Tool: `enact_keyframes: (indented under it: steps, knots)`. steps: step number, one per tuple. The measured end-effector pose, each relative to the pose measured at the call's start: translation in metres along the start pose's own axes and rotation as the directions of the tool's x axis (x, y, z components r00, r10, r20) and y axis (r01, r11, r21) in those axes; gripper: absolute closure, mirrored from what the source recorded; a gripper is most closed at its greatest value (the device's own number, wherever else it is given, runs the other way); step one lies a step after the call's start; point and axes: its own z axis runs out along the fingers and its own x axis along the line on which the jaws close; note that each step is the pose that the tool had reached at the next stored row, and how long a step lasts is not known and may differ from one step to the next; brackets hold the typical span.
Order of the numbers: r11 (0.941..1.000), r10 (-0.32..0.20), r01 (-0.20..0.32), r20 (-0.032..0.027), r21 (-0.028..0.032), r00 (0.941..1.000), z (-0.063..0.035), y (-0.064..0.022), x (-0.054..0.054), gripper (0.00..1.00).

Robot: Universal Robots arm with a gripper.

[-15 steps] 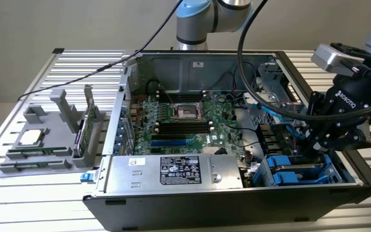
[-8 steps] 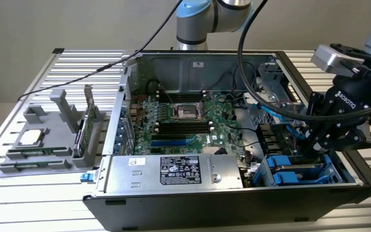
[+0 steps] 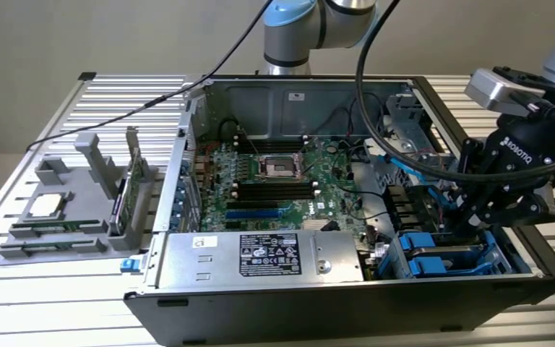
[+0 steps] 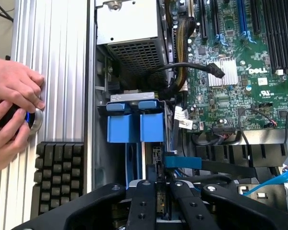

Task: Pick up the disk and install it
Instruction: 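Insert the first disk wire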

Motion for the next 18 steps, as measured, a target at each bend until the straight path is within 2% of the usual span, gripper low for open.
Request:
enact_keyframes:
  steps: [13, 18]
  knots:
    - [0.9993, -0.036, 0.036, -0.0088, 0.0068, 0.9993, 0.0, 0.0006, -0.0006, 0.83]
    - [0.9992, -0.039, 0.039, -0.0092, 0.0073, 0.9992, 0.0002, 0.0018, -0.0017, 0.83]
